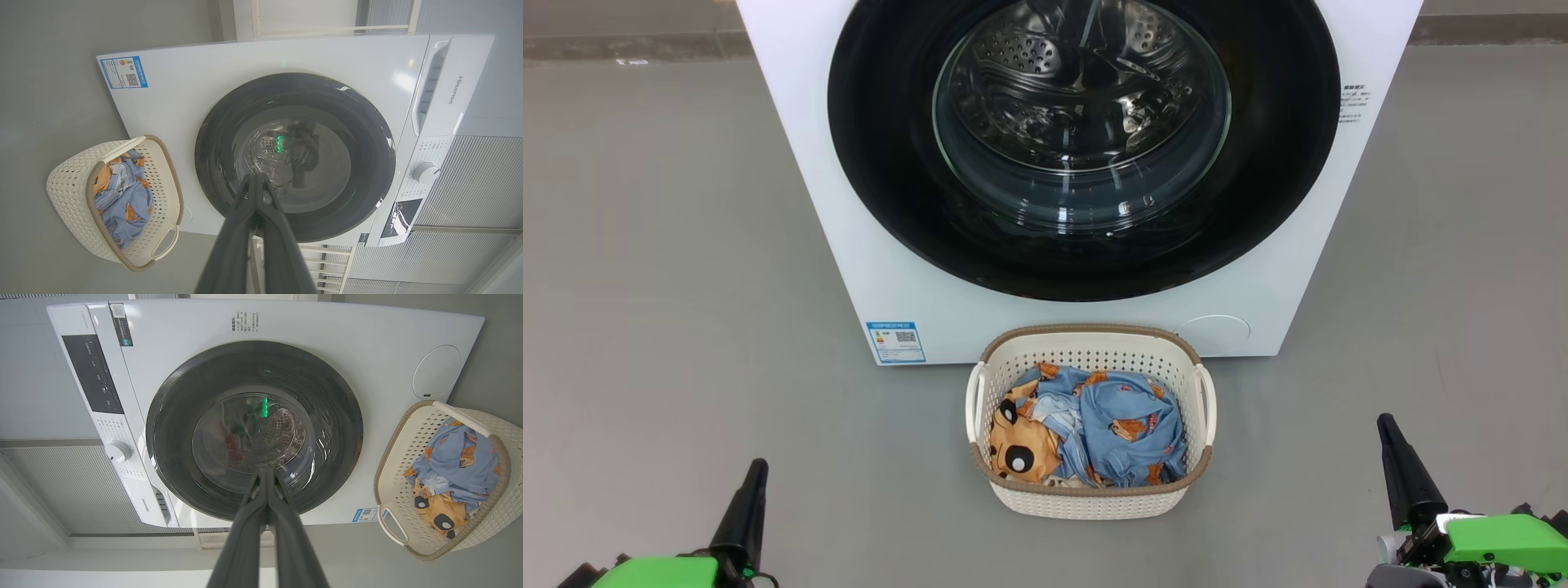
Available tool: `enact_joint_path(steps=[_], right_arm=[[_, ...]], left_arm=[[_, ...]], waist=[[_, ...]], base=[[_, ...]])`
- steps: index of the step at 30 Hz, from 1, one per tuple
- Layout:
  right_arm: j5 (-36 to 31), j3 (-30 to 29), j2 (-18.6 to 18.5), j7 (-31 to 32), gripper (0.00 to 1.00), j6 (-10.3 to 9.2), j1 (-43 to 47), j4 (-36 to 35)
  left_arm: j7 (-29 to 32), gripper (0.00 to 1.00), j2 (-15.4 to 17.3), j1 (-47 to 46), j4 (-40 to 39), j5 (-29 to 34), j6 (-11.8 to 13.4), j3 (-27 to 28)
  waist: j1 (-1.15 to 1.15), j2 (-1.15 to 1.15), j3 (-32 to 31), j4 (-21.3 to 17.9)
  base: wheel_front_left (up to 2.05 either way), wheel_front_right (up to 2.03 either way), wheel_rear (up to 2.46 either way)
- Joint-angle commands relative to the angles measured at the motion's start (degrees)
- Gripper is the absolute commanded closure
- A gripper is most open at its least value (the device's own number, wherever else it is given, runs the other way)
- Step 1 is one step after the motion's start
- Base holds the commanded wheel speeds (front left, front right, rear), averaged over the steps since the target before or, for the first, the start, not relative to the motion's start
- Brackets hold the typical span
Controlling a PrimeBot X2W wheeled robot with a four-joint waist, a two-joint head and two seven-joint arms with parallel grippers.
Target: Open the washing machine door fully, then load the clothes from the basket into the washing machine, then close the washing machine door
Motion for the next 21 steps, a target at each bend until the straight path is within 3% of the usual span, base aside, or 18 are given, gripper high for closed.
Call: enact_joint_path(steps=[1, 21], right_arm=[[-1.02, 1.24, -0.31, 0.35, 1.0, 0.09, -2.43, -1.32], [-1.17, 1.06, -0.18, 0.49, 1.0, 0.09, -2.44, -1.31]], left_arm=[[0.34, 1.0, 0.77, -2.69, -0.95, 0.68, -0.18, 2.02], [0.44, 1.0, 0.68, -2.7, -0.95, 0.79, -0.18, 2.15]], waist=[[0.0, 0.0, 0.0, 0.0], [0.0, 0.0, 0.0, 0.0]], base=[[0.0, 0.0, 0.0], [0.0, 0.0, 0.0]])
